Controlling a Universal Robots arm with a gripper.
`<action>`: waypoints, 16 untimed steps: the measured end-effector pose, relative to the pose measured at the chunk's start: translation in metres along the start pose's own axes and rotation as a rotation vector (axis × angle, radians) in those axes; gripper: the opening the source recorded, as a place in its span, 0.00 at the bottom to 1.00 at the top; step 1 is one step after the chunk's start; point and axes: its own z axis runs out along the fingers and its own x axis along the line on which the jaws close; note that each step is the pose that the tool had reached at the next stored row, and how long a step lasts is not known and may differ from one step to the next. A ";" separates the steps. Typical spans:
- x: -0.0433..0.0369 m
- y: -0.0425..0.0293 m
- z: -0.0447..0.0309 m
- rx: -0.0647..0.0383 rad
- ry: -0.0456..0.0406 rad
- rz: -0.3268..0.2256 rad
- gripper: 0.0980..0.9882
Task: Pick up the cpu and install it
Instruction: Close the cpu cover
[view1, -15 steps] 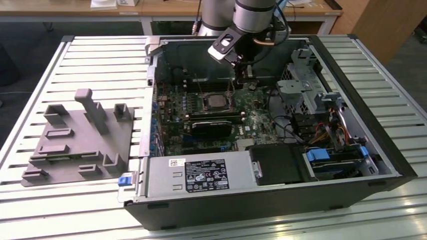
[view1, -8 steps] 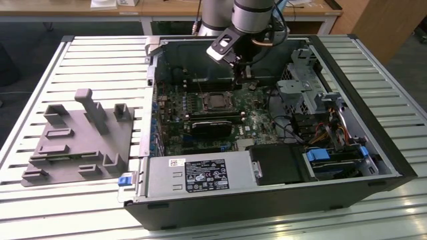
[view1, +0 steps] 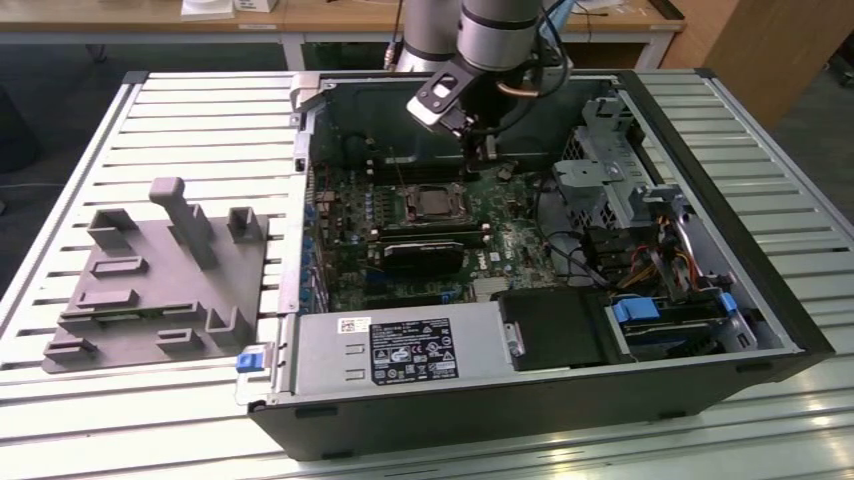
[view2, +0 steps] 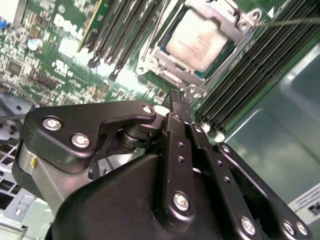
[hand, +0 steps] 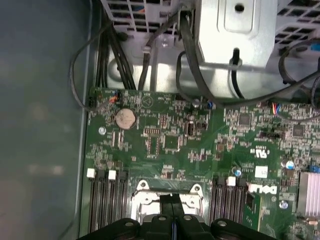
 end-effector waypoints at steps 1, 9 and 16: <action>0.0001 -0.0027 0.0004 0.000 0.0000 0.000 0.01; 0.0002 -0.0235 0.0030 0.000 0.0000 0.000 0.01; -0.0051 -0.0319 0.0054 0.000 0.0001 0.000 0.01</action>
